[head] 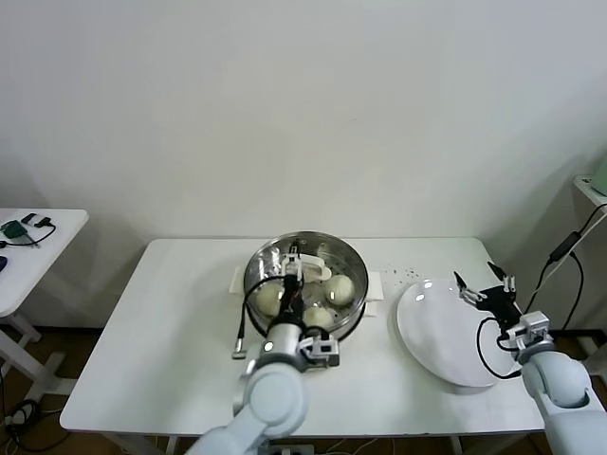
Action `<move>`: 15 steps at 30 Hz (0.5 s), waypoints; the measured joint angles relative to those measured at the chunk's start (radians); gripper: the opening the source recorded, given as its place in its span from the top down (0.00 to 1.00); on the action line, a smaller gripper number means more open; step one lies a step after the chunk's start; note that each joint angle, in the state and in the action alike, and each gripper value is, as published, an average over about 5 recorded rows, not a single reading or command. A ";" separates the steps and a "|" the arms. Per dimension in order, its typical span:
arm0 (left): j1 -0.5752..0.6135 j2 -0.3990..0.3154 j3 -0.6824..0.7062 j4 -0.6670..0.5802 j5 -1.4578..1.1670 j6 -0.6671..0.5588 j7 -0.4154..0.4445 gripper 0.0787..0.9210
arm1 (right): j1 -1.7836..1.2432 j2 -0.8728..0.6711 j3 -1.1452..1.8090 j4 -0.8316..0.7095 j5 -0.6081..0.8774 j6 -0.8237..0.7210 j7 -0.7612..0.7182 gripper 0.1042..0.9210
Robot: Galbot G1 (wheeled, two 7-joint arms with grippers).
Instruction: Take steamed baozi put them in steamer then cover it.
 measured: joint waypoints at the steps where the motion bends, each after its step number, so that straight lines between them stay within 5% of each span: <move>1: 0.007 0.009 -0.004 -0.015 -0.008 0.000 0.000 0.12 | -0.001 0.000 0.000 0.003 0.000 -0.005 0.001 0.12; 8: 0.072 0.075 -0.053 -0.121 -0.087 0.000 -0.035 0.12 | -0.012 0.001 0.004 0.027 0.011 -0.037 0.005 0.12; 15: 0.174 0.127 -0.178 -0.185 -0.294 0.000 -0.205 0.12 | -0.033 0.010 0.014 0.054 0.022 -0.051 0.004 0.12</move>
